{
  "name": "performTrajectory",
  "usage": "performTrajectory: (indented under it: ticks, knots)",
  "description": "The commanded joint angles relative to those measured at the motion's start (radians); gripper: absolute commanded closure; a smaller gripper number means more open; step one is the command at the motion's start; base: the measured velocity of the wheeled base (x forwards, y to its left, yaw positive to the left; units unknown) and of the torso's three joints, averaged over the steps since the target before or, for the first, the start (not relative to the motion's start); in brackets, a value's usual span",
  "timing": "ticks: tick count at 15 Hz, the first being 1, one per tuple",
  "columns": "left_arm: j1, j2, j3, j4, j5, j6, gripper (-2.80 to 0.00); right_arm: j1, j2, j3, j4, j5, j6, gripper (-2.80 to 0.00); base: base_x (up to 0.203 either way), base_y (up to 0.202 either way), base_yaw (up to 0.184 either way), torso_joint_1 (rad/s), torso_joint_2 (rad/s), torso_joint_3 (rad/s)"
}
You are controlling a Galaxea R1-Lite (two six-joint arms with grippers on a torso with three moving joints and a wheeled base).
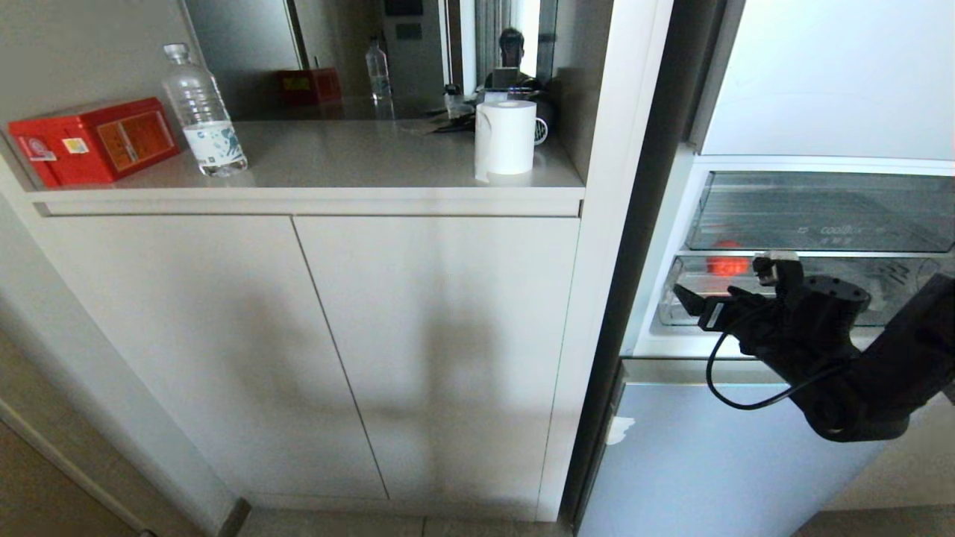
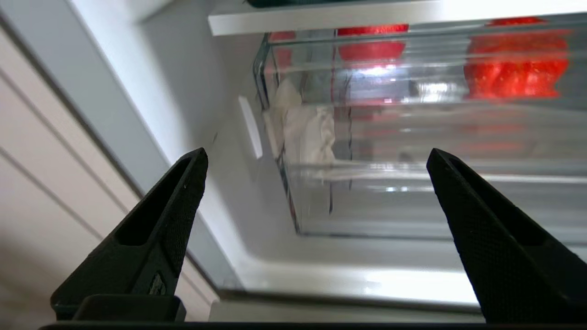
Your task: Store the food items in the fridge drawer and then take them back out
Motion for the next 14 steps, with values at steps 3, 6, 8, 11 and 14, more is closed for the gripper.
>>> performTrajectory:
  ticks: [3,6,8,11,14]
  knots:
    - [0.000,0.002,0.000,0.000,0.000,0.000,0.00,0.005,0.051,-0.082,-0.004,0.001,0.001,-2.80,0.000,0.000,0.000,0.000,0.00,0.000]
    - [0.000,0.002,0.000,0.000,0.000,0.000,0.00,0.009,0.068,-0.118,0.001,-0.002,0.001,-2.80,0.000,0.000,0.000,0.000,0.00,0.000]
    - [0.000,0.002,0.000,0.000,0.000,0.000,0.00,0.009,0.079,-0.140,0.004,-0.006,0.001,-2.80,0.000,0.000,0.000,0.000,0.00,0.000]
    - [0.000,0.002,0.000,0.000,0.000,0.000,0.00,0.009,0.085,-0.168,0.039,-0.014,0.001,-2.80,0.000,0.000,0.000,0.000,0.00,0.000]
    - [0.000,0.002,0.000,0.000,0.000,0.000,0.00,0.010,0.091,-0.184,0.060,-0.016,-0.001,-2.80,0.000,0.000,0.000,0.000,0.00,0.000]
